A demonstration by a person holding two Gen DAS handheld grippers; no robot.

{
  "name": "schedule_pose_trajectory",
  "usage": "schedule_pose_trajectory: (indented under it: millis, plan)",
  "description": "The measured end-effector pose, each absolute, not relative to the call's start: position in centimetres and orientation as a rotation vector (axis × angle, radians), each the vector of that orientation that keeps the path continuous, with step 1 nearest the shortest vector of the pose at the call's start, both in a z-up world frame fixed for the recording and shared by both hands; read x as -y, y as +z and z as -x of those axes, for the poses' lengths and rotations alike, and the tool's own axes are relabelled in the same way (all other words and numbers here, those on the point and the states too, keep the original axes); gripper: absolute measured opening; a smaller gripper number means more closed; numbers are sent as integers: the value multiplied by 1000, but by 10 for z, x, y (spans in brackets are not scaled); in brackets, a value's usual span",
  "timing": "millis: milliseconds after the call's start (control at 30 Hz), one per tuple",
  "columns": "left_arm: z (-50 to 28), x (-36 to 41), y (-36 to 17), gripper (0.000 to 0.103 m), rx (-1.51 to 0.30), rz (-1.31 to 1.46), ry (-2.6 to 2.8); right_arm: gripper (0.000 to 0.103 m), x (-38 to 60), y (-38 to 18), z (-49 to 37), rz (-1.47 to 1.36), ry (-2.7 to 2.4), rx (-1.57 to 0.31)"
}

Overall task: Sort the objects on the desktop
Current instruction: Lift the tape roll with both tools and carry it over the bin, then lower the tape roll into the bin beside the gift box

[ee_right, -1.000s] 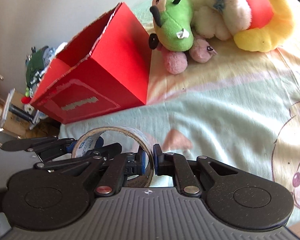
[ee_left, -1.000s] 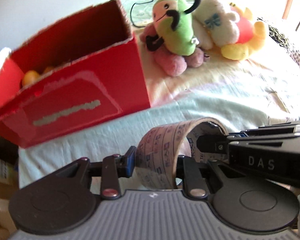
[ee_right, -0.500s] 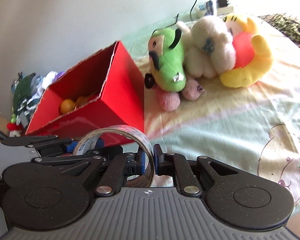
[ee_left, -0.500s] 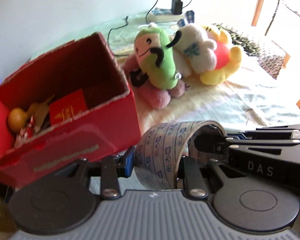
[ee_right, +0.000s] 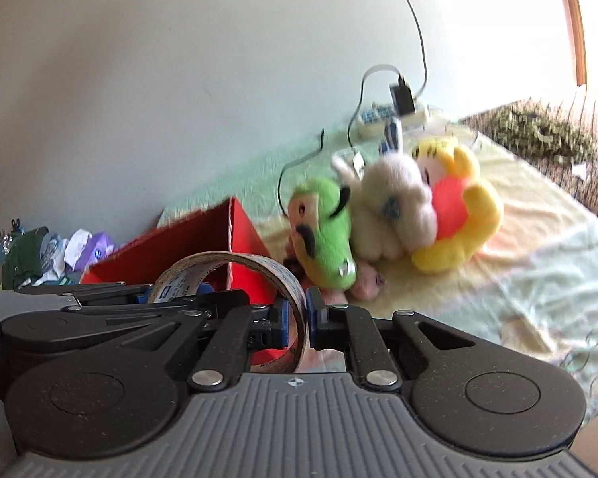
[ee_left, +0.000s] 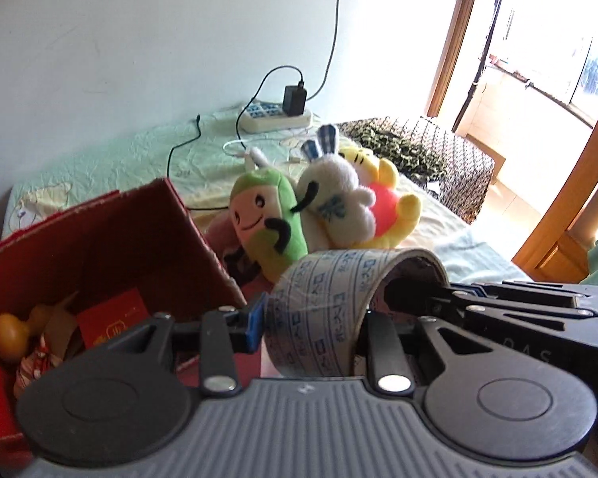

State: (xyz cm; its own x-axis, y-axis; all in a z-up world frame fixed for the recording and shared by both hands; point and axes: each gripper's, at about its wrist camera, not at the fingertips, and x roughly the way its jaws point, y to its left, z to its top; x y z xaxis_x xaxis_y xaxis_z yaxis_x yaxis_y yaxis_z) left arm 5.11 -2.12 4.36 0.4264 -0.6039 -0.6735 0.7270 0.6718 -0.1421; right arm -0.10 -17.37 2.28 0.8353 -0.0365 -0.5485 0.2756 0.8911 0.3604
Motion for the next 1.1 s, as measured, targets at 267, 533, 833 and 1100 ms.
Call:
schedule_pose_trajectory:
  millis: [267, 533, 833, 1100]
  plan:
    - [-87, -13, 67, 24, -659, -28, -839, 13, 162, 55, -41, -343, -101, -432]
    - [-136, -53, 40, 24, -755, 159, -773, 15, 119, 52, -89, -82, -4, -405]
    - [-191, -64, -6, 23, -965, 254, -702, 11, 93, 26, -133, 171, 41, -417]
    - [-220, -65, -36, 23, -1119, 307, -640, 8, 82, 3, -148, 291, 17, -457]
